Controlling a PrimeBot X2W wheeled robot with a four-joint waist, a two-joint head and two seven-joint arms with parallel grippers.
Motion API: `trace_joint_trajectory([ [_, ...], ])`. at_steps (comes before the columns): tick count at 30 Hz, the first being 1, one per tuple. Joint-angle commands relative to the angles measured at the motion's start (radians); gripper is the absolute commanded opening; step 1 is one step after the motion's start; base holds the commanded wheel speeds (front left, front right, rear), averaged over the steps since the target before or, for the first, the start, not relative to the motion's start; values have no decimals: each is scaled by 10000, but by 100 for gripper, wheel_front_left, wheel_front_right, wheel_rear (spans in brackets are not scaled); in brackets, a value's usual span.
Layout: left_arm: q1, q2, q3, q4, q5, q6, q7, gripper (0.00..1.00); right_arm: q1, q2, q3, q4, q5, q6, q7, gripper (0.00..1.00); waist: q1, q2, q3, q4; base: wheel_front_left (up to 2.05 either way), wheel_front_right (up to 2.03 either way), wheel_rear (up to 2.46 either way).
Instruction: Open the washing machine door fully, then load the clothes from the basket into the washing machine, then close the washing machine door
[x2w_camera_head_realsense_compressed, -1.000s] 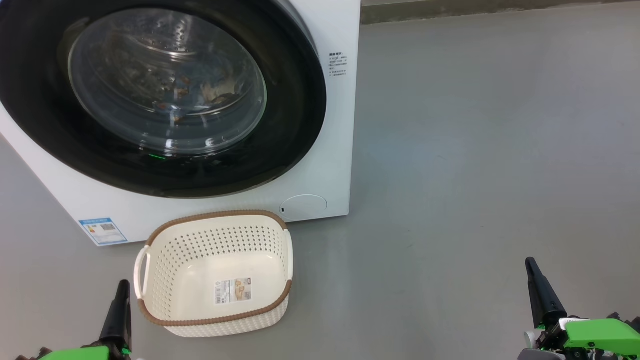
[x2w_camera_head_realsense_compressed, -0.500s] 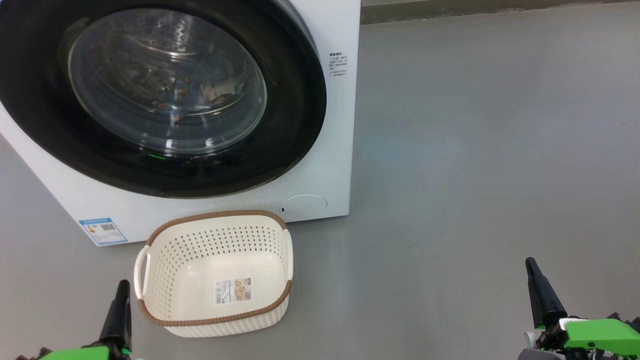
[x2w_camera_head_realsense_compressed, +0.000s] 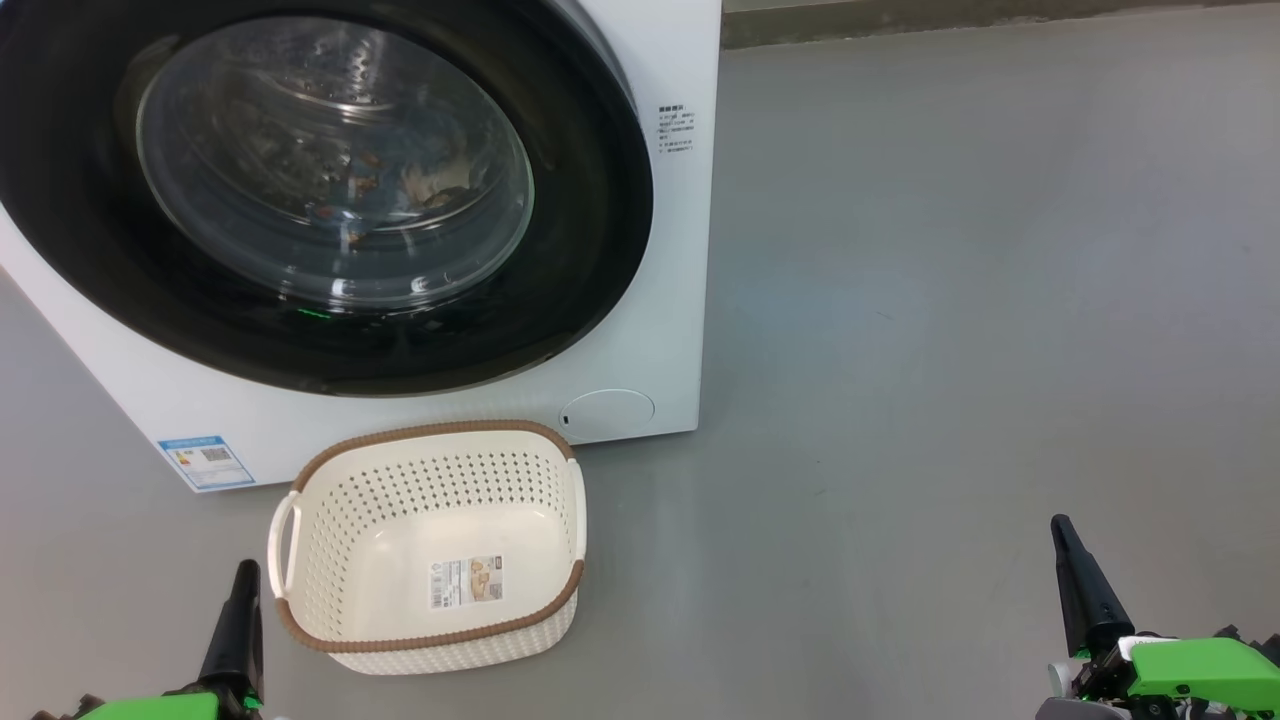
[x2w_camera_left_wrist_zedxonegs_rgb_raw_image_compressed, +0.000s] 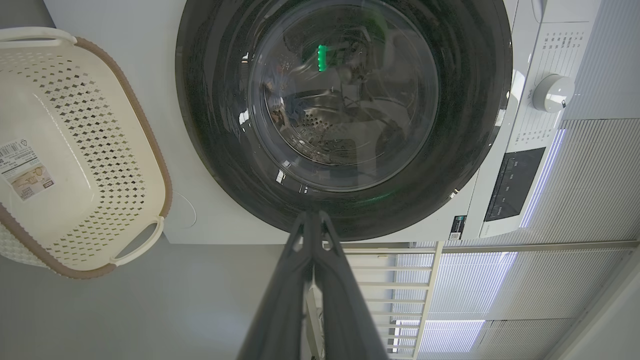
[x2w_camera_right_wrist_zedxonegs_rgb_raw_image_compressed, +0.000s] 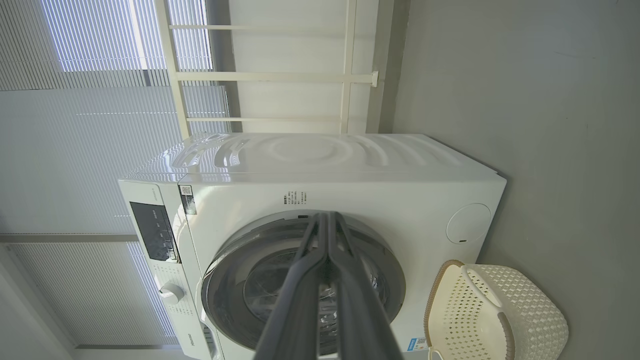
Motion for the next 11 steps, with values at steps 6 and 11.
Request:
trace_joint_trajectory([
  [6, -377, 198, 316, -183, -36, -31, 29, 0, -402, -22, 241, -245, -103, -13, 77, 0, 0, -1, 0, 0, 0, 0, 0],
  [11, -377, 198, 316, -183, -36, -31, 29, 0, -402, -20, 239, -245, -105, -13, 78, 0, 0, -1, 0, 0, 0, 0, 0],
])
